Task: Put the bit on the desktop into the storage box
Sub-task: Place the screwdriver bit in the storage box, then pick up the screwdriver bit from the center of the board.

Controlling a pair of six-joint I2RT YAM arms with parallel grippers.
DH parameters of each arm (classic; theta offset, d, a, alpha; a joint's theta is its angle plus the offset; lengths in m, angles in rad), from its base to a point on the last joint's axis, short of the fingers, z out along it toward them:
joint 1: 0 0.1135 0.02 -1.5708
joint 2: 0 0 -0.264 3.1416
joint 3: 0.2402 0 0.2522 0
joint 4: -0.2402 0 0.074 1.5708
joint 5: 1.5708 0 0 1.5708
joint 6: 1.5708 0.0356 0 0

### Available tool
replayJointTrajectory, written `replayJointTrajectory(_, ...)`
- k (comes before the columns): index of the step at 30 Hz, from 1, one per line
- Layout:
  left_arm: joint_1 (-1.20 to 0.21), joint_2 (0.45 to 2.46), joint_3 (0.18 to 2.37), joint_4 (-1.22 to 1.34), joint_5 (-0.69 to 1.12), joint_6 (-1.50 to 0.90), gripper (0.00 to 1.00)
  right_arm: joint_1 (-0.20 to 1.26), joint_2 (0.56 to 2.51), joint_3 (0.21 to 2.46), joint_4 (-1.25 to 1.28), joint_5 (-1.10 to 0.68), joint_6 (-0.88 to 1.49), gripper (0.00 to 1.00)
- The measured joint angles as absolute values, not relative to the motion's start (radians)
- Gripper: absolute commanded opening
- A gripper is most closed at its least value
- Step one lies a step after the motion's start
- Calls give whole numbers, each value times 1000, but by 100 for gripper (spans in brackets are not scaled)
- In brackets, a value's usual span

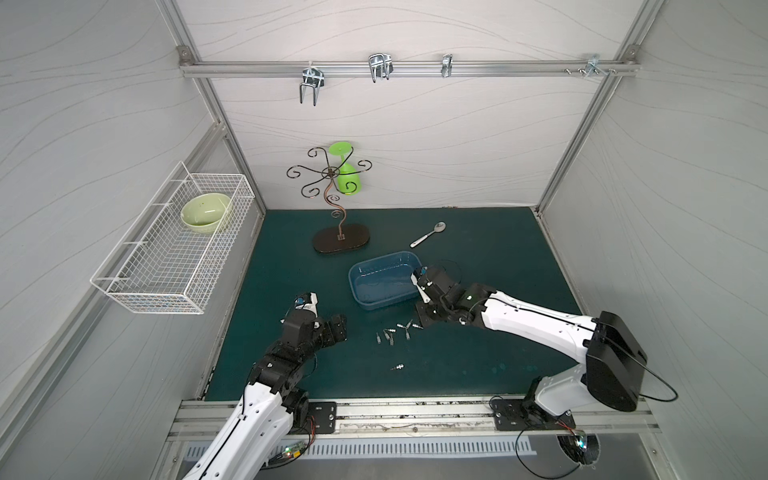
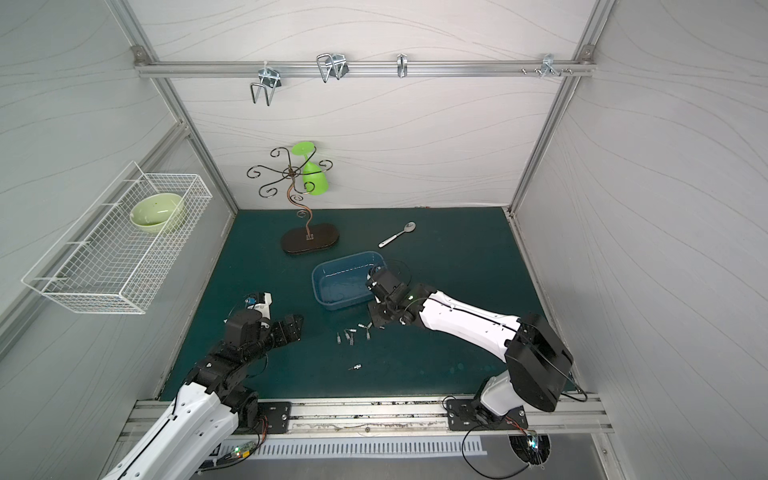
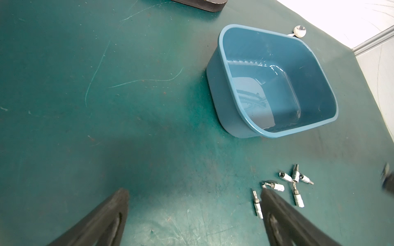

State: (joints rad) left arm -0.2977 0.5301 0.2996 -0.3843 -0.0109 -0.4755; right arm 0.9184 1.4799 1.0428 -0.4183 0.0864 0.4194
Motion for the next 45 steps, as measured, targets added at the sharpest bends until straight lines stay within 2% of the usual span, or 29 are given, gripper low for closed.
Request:
replayJointTrajectory(6, -298, 530, 300, -384, -10, -476, 100, 823, 1592, 1148, -318, 12, 353, 14)
replayJointTrajectory(14, -298, 530, 300, -384, -9, -475, 100, 795, 1799, 1293, -266, -33, 287, 17)
replayJointTrajectory(17, -298, 530, 300, -384, -6, -474, 100, 790, 1839, 1313, -259, -44, 278, 24)
replayJointTrajectory(20, -298, 527, 300, -384, -2, -473, 100, 781, 1849, 1319, -259, -54, 270, 35)
replayJointTrajectory(25, -298, 504, 300, -384, 40, -458, 100, 767, 1843, 1317, -253, -62, 264, 42)
replayJointTrajectory(29, -300, 492, 300, -385, 80, -445, 100, 762, 1771, 1253, -251, -61, 263, 52)
replayJointTrajectory(33, -326, 486, 300, -386, 111, -449, 99, 757, 1620, 1135, -242, -51, 263, 64)
replayJointTrajectory(42, -442, 467, 302, -419, 121, -476, 99, 745, 1250, 789, -193, 46, 260, 78)
replayJointTrajectory(45, -499, 476, 310, -422, 107, -486, 99, 744, 1150, 673, -172, 91, 255, 89)
